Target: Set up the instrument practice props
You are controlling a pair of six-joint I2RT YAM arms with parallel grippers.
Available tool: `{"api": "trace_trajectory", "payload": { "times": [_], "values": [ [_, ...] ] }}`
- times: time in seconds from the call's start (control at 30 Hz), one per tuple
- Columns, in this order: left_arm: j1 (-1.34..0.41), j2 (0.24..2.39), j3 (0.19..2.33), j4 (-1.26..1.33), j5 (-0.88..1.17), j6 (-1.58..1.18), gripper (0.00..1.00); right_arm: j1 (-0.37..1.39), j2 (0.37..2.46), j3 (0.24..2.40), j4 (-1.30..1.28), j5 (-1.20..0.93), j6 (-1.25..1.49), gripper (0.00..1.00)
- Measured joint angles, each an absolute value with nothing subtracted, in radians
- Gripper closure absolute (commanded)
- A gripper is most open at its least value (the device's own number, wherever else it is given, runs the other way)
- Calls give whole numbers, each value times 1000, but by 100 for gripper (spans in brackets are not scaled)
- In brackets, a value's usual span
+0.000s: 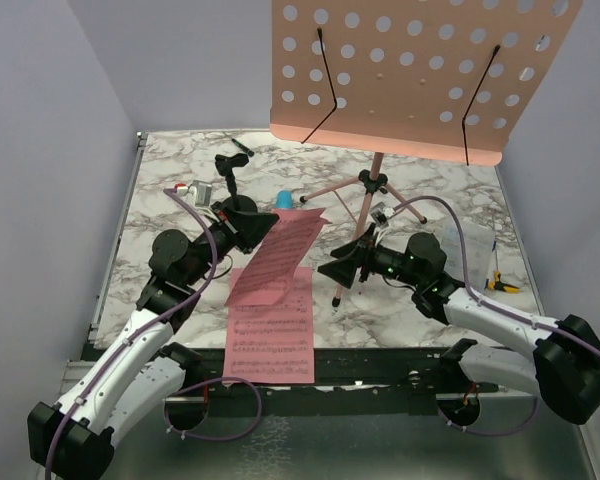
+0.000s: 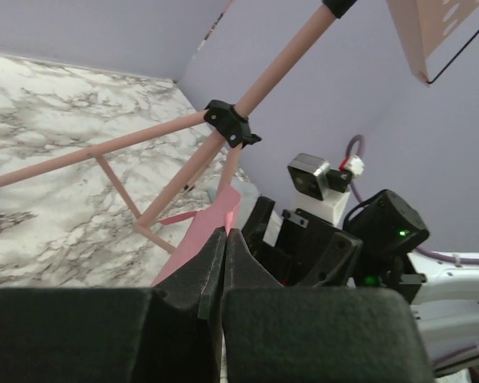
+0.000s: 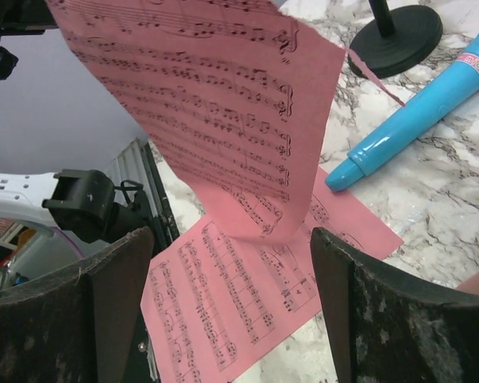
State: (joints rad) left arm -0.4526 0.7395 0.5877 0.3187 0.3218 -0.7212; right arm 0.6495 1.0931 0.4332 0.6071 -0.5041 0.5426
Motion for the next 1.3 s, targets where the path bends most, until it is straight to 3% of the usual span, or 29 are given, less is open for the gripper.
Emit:
{"api": "trace_trajectory", "payload": {
  "times": [0.33, 0.47, 0.6, 0.73, 0.77, 0.83, 0.9, 1.07, 1.3],
  "values": [
    [-453, 748, 668, 404, 408, -844, 100, 650, 1206, 459, 791, -515, 587, 22],
    [-453, 748, 678, 429, 428, -877, 100, 651, 1229, 485, 847, -529, 605, 30],
    [-453, 749, 678, 438, 430, -891, 100, 652, 1231, 513, 909, -558, 619, 51],
    [-453, 749, 664, 449, 421, -890, 99, 653, 1225, 524, 952, -585, 631, 92],
    [-453, 749, 658, 448, 417, -890, 87, 653, 1224, 524, 952, -589, 630, 98],
    [-453, 752, 648, 448, 408, -881, 51, 653, 1212, 524, 943, -591, 629, 99],
    [-453, 756, 640, 448, 398, -878, 32, 653, 1198, 524, 924, -591, 616, 99],
    [-453, 754, 612, 442, 373, -825, 14, 653, 1128, 525, 822, -619, 531, 100],
    [-453, 724, 587, 402, 351, -705, 7, 653, 920, 581, 534, -722, 312, 99]
  ]
}}
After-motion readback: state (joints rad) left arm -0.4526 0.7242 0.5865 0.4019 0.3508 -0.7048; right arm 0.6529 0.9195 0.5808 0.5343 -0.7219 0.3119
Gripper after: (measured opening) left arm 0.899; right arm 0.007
